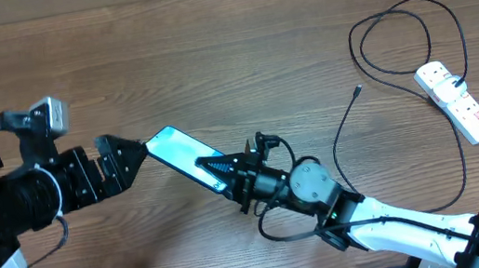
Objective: Plug charger to phone and switch on socket
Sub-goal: 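Rotate the phone with the right gripper, bottom end toward the left gripper, then move the left gripper toward the phone's bottom end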
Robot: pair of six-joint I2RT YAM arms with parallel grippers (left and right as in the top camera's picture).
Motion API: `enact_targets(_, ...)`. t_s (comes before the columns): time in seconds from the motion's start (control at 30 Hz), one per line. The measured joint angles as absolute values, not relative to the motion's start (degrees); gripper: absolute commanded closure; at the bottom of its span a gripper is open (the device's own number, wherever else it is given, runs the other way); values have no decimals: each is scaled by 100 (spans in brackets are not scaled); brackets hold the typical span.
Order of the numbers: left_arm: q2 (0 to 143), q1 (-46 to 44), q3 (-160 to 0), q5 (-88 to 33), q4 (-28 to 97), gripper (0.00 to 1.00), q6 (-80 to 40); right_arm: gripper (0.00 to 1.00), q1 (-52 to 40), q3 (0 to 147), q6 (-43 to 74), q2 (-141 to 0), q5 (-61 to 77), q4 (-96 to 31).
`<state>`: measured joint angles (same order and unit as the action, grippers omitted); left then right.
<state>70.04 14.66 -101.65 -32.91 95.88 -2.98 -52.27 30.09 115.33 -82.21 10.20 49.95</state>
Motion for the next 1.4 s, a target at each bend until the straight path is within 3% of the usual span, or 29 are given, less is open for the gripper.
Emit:
enact_targets(0.3,6980,1466,-10165,-2882,9607,0,-325,96,-5196,3658,11024,-9504,1146,4950)
enact_targets(0.47,6980,1466,-10165,-2836,9513,0,-349,96,-4919,3970,10589,-10291,2082,5631)
enact_targets(0.8,6987,1466,-10165,-2816,9424,0,-762,96,-3607,4045,11137,-10318,4613,5712)
enact_targets(1.0,7067,1466,-10165,-2814,9424,0,-1015,96,-3334,4056,11233,-10322,4969,4849)
enact_targets(1.4,7214,1466,-9937,-2950,9461,0,-1247,96,-3413,4056,11246,-10322,5162,5408)
